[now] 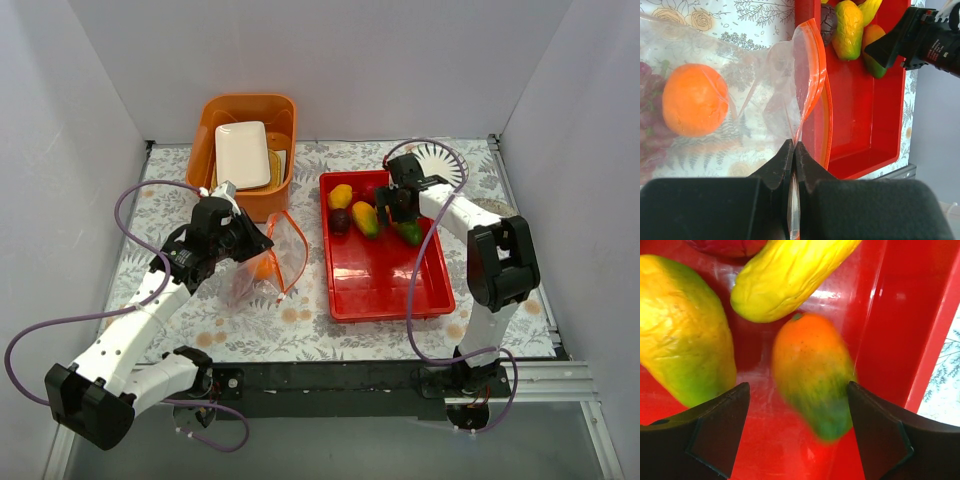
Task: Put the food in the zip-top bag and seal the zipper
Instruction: Pick up the fake fruit from the bin.
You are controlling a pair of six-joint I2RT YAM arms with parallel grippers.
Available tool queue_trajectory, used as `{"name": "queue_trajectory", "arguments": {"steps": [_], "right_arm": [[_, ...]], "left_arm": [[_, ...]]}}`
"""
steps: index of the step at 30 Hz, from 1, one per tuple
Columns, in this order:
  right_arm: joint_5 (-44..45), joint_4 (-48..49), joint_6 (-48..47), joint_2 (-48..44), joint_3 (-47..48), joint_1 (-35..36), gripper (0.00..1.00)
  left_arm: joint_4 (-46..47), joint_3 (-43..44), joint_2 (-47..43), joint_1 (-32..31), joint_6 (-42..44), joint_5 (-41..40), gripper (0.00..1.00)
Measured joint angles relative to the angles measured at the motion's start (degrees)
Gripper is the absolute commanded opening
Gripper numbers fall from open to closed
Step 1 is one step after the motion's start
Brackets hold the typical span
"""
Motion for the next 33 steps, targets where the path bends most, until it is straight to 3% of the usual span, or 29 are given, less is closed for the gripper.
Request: {"name": "queue_trajectory", "arguments": {"steps": [7, 11, 22, 33], "right_arm": [[-1.2, 0.9, 0.4, 0.3, -3.6, -0.2, 0.81], [-2.8, 1.2, 0.5, 0.1, -4.6, -0.2, 0.69], [-7.0, 1.6, 2.0, -4.5, -10.3, -0.2, 0.51], [-12.9, 2.3, 4.4, -10.5, -14.6, -0.2, 0.48]], "left_arm": [[0.0, 0.0, 0.0, 0.0, 0.0, 0.0, 0.00], [0.0, 0.0, 0.0, 0.0, 0.0, 0.0, 0.00], [0.4, 0.0, 0.8, 0.0, 0.0, 0.3, 0.00], [0.3, 0.0, 0.7, 0.0, 0.0, 0.3, 0.00]]}}
